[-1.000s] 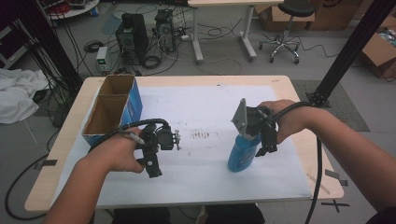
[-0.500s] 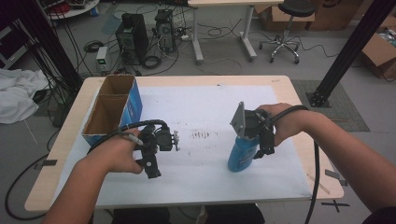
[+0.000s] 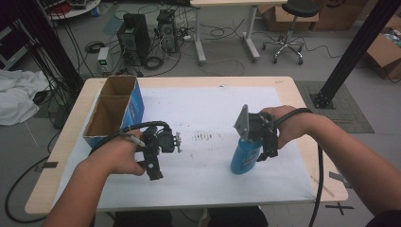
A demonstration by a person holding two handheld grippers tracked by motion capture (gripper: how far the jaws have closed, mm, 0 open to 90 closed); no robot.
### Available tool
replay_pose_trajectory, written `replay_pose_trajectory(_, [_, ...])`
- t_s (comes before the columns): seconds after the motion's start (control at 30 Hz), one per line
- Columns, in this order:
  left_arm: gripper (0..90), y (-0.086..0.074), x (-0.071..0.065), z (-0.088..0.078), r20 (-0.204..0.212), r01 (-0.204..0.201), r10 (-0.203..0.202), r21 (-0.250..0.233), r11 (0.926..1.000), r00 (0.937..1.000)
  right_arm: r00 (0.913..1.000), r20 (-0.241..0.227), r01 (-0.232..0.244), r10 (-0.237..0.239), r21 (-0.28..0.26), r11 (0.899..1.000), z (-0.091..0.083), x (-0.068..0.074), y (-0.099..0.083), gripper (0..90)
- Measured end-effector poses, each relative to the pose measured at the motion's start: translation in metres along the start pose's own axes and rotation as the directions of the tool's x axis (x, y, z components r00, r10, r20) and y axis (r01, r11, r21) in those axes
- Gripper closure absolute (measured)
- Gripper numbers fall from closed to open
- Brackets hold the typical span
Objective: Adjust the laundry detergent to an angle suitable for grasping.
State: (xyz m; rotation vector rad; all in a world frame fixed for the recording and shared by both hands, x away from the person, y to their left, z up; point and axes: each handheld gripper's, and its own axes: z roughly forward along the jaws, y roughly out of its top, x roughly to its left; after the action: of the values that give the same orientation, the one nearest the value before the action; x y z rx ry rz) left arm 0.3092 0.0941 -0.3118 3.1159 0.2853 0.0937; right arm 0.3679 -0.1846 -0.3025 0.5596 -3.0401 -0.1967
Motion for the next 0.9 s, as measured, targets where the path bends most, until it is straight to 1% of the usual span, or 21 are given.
replay_pose_trajectory(0.17, [0.4, 0.0005, -0.0001, 0.0013, -0.001, -0.003, 0.003, 0.002, 1.0000, 1.0000, 0.9998, 0.017, 0.008, -0.008, 0.005, 1.000, 0.0013, 0.0004, -0.0015, 8.3])
replay_pose_trajectory(0.4, [0.4, 0.0007, 0.0003, 0.0014, -0.004, -0.003, 0.004, 0.004, 1.0000, 1.0000, 0.9999, 0.013, 0.008, -0.008, -0.008, 1.000, -0.0003, -0.0005, -0.0039, 13.8])
replay_pose_trajectory(0.67, [0.5, -0.0003, 0.0000, 0.0013, -0.006, -0.002, 0.002, 0.005, 1.0000, 1.0000, 0.9994, 0.029, 0.021, -0.020, -0.015, 1.000, -0.0017, 0.0007, -0.0022, 15.3])
replay_pose_trajectory(0.9, [0.7, -0.0018, -0.0004, 0.0009, -0.008, 0.002, -0.002, 0.003, 1.0000, 1.0000, 0.9992, 0.022, 0.033, -0.033, -0.019, 0.999, -0.0026, 0.0009, -0.0004, 21.6])
